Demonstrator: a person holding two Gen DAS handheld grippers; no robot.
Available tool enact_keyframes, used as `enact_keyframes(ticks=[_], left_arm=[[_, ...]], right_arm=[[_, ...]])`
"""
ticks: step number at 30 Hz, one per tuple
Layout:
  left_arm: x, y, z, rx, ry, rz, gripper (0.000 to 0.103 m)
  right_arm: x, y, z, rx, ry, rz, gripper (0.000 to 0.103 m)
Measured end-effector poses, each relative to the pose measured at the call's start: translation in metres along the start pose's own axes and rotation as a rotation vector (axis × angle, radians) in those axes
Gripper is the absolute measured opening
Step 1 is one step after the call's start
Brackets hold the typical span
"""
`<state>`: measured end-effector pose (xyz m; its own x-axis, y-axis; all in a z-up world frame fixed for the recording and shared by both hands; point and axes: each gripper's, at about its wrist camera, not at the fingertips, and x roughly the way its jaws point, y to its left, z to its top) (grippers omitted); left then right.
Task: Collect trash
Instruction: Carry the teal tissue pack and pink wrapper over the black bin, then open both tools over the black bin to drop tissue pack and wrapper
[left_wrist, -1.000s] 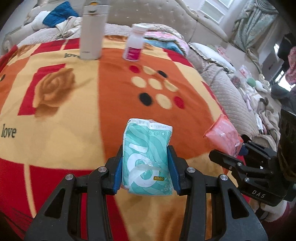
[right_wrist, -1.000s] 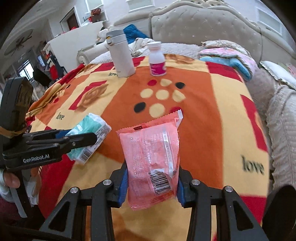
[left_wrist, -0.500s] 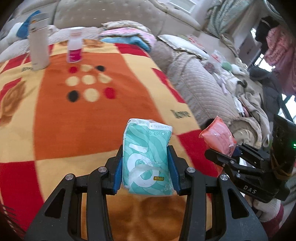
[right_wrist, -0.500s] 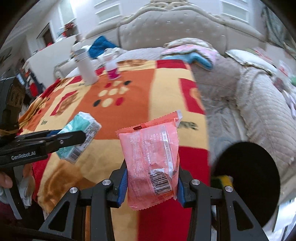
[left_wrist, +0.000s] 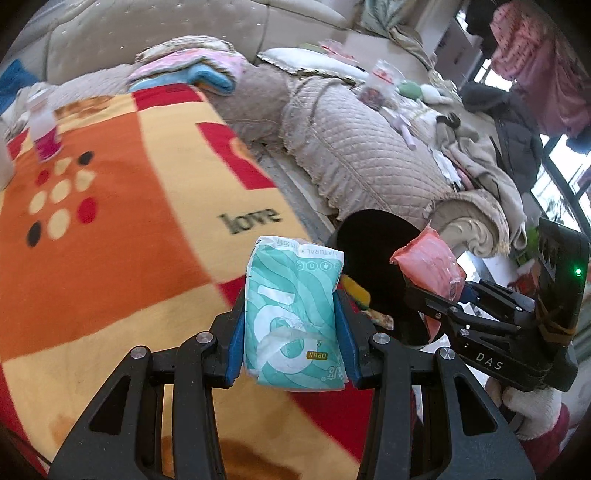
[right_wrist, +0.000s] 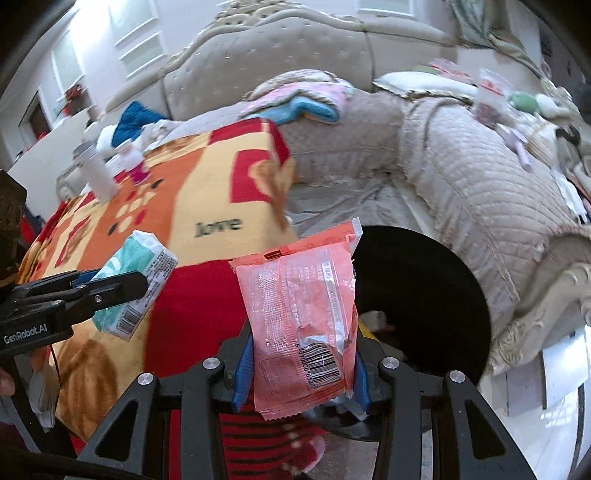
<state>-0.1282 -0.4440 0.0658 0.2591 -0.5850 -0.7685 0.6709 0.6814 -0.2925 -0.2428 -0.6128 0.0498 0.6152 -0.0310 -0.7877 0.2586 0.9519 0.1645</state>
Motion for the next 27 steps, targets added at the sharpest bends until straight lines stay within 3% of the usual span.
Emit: enact_keyframes(ticks=[14,27], left_arm=[[0.042,-0.034,0.019,0.05,0.031,-0.037,0.041],[0.069,-0.048,0.024,0.043,0.057,-0.085,0.041]], right_arm=[[0.011,-0.052,-0.005,0.107,0.006,-0.035,0.041],[0.022,-0.071,-0.005,0.162,0.015,-0.044,0.045]])
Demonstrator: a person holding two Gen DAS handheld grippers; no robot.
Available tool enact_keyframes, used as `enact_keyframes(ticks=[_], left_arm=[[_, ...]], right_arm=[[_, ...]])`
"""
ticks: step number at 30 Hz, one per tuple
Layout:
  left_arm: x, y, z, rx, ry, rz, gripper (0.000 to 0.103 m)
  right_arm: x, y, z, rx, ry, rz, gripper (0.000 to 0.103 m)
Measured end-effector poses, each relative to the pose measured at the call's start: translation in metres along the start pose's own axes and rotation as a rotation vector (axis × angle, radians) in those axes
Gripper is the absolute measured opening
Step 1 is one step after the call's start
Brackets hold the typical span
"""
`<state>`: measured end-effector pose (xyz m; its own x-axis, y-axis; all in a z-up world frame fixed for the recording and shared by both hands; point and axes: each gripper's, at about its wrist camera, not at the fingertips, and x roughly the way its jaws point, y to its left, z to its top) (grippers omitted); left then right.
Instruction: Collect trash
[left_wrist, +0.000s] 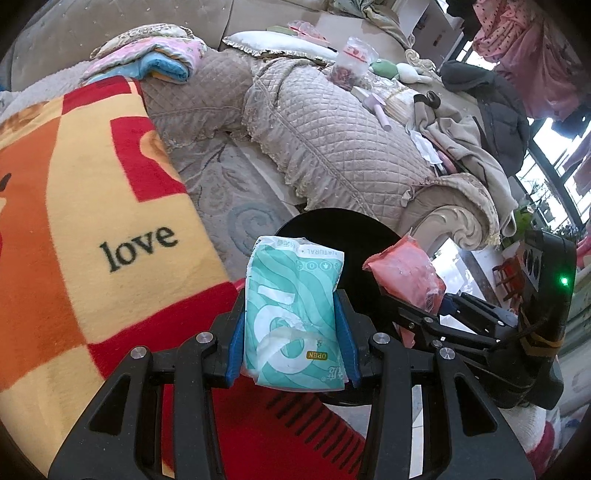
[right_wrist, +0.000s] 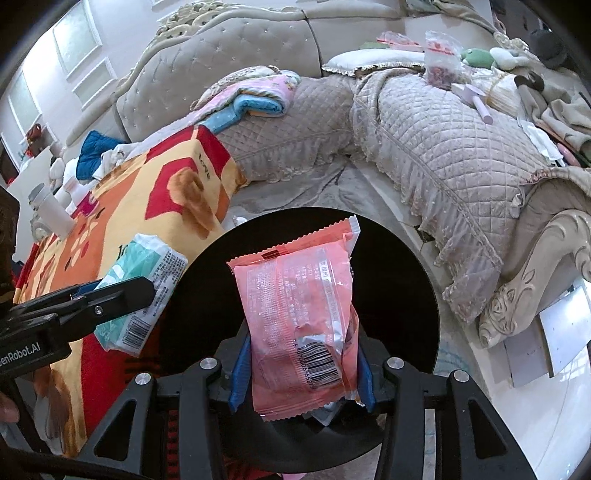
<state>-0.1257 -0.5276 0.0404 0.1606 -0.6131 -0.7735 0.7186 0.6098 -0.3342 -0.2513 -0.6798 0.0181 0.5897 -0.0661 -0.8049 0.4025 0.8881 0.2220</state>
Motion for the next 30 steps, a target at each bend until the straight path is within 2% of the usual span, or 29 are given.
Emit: enact_keyframes(ticks=[7,12,13,14,16,19,24,27,30], left_arm=[[0.002,-0.001,0.001,0.001,0.002,-0.004,0.041],[0.003,-0.004,0.003,-0.001,-0.006,-0.01,0.041],[0.003,-0.005,0.004,-0.003,-0.01,-0.015,0.041],[0.003,-0.005,0.004,-0.004,-0.012,-0.015,0.041],[0.003,-0.005,0.005,-0.008,-0.013,-0.021,0.043],[0.002,-0.005,0.004,-0.004,-0.013,-0.028,0.046],[-0.004,-0.004,0.002,-0.007,-0.027,-0.052,0.063],[-0.009,-0.003,0.0,-0.004,-0.029,-0.04,0.065],[-0.02,-0.002,-0.004,0.008,-0.049,0.006,0.065]], right_arm=[[0.004,-0.005,-0.002,0.013,0.008,-0.005,0.045],[0.003,-0.008,-0.003,0.03,0.004,-0.004,0.05],[0.003,-0.008,-0.003,0.034,0.004,-0.004,0.054],[0.003,-0.009,-0.002,0.041,0.003,-0.004,0.064],[0.001,-0.012,-0.002,0.055,-0.003,0.003,0.075],[-0.004,-0.013,-0.003,0.07,-0.017,0.012,0.075],[-0.013,-0.009,-0.006,0.07,-0.032,0.011,0.075],[-0.02,-0.004,-0.011,0.067,-0.048,-0.005,0.075],[-0.031,0.001,-0.015,0.068,-0.074,-0.024,0.075]])
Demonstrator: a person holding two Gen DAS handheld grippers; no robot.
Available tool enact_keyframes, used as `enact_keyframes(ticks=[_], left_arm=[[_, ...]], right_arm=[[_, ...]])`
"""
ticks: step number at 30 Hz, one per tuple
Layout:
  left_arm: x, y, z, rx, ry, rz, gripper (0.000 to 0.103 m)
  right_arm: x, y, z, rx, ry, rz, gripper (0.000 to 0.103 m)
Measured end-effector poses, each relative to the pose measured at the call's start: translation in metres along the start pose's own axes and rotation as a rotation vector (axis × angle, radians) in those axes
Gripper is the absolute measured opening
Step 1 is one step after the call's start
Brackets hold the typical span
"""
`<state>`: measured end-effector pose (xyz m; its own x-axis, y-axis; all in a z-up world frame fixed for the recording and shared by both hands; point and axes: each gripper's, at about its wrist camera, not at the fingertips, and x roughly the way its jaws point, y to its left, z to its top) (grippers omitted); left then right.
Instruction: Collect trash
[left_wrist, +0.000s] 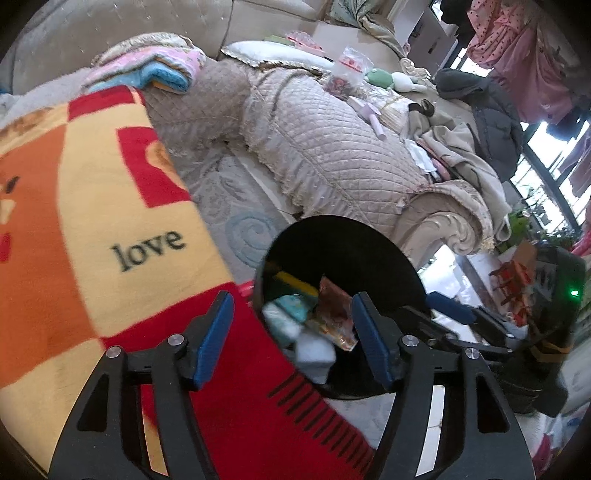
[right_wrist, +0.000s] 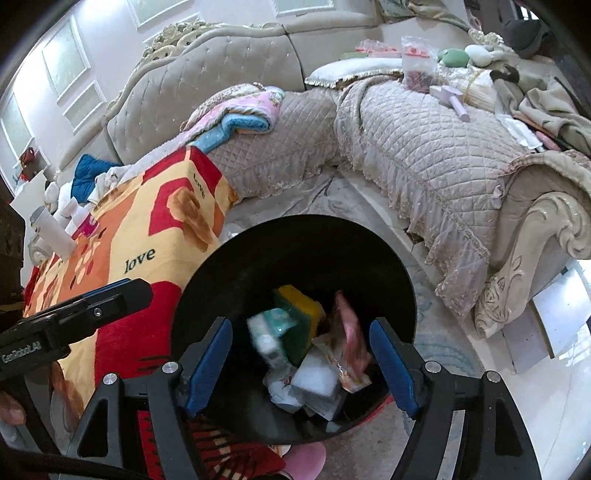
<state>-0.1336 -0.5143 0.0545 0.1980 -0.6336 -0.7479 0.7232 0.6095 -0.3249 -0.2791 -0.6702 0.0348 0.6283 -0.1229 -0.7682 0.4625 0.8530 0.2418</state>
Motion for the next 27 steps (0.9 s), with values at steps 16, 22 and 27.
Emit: enact_keyframes(ticks=[16,22,27], left_arm=[[-0.094,-0.013,-0.034,0.098,-0.206,0.225,0.065],[-0.119,-0.016,-0.045,0.105,-0.258,0.211,0.065],[-0.131,-0.014,-0.05,0.094,-0.286,0.223,0.065]], right_arm=[[-0.083,0.055,-0.022,-0.063,-0.239,-0.148,0.075],[-0.11,0.068,-0.025,-0.056,-0.306,-0.161,0.075],[-0.125,0.079,-0.029,-0.07,-0.338,-0.168,0.075]])
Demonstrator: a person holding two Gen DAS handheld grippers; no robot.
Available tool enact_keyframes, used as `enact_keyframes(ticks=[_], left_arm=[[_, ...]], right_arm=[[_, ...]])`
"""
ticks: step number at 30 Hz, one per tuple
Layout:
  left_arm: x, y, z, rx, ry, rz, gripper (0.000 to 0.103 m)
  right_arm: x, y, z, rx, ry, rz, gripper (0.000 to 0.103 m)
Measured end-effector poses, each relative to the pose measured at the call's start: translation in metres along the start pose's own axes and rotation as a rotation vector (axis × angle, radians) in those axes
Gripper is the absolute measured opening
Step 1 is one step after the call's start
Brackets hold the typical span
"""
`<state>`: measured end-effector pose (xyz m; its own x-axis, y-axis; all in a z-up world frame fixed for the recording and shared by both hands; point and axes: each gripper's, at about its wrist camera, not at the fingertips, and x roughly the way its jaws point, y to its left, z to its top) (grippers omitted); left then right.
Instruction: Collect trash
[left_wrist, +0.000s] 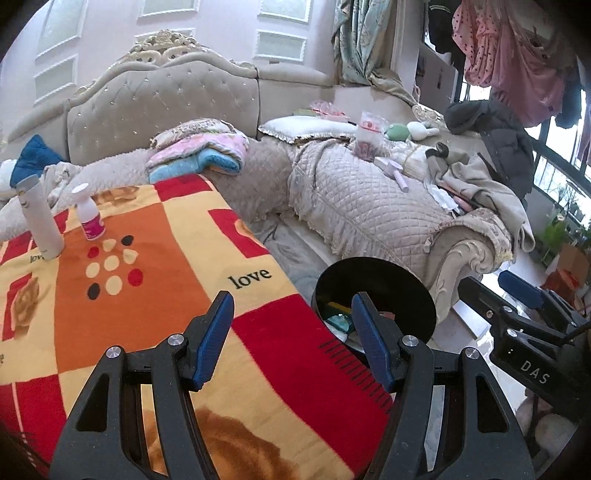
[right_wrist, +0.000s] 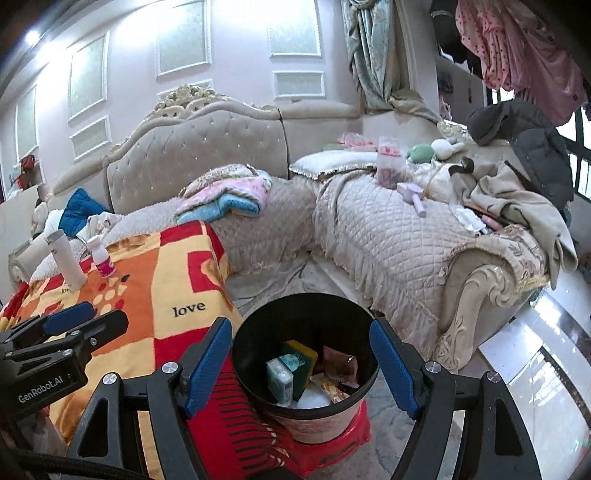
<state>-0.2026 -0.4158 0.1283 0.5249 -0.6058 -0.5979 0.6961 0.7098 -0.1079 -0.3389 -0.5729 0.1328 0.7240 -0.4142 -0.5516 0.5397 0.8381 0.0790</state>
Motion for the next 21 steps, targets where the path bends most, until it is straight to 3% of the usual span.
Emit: enact_keyframes(ticks=[21], left_arm=[[-0.013,0.006,-0.005,0.012,-0.033,0.03,0.065]], right_arm=[[-0.006,0.015,0.002,-0.012,0.011,0.002,0.078]])
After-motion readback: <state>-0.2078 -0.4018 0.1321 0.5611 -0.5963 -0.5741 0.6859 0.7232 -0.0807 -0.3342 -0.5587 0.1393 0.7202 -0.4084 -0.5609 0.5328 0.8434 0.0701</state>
